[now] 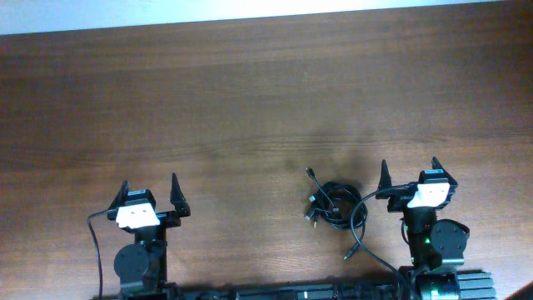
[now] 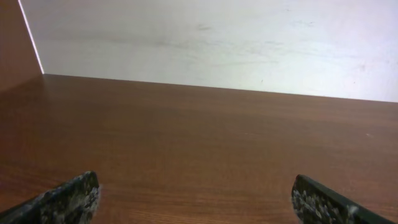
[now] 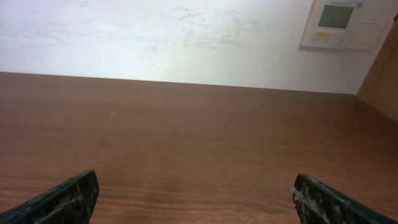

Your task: Untangle cables

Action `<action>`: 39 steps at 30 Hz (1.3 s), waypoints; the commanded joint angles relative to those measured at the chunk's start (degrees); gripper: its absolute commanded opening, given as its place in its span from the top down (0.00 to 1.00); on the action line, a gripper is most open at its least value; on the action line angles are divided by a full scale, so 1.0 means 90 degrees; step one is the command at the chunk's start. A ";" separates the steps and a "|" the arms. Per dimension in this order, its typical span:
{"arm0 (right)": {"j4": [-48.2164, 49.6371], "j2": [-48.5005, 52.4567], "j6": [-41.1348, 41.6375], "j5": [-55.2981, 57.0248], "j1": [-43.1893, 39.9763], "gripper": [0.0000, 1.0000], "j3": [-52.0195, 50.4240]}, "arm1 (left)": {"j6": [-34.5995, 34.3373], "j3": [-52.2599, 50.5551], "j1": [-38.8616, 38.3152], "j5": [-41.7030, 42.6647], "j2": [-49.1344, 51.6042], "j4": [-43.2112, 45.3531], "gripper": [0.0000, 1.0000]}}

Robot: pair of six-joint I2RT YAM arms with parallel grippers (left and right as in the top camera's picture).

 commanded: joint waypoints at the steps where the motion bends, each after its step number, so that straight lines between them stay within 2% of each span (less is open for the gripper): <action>1: -0.0039 -0.0041 0.0056 0.0126 0.0034 0.01 -0.0032 | 0.0100 -0.0010 0.0027 0.0192 -0.0024 -0.0036 0.01; 8: -0.0039 -0.0041 0.0056 0.0126 0.0036 0.01 -0.0032 | 0.0097 0.0199 0.0029 0.0299 -0.0024 -0.0391 0.01; 16: -0.0039 -0.0041 0.0056 0.0126 0.0036 0.01 -0.0032 | 0.0102 0.1379 0.0029 0.0406 0.0442 -0.1195 0.01; 21: -0.0039 -0.0041 0.0056 0.0126 0.0036 0.01 -0.0032 | 0.0104 0.2251 0.0027 0.0406 0.1360 -0.1508 0.01; 27: -0.0039 -0.0041 0.0056 0.0126 0.0036 0.01 -0.0032 | 0.0306 0.3696 0.0027 0.0466 0.2618 -0.2426 0.01; 29: -0.0039 -0.0041 0.0056 0.0126 0.0036 0.01 -0.0032 | 0.0685 0.4056 0.0027 0.0799 0.2982 -0.2574 0.01; 32: -0.0039 -0.0041 0.0056 0.0126 0.0036 0.01 -0.0032 | 0.0806 0.4609 0.0027 0.1282 0.3485 -0.2941 0.01; 39: -0.0039 -0.0041 0.0056 0.0126 0.0036 0.01 -0.0032 | 0.1146 0.6018 0.0027 0.1698 0.4736 -0.4316 0.01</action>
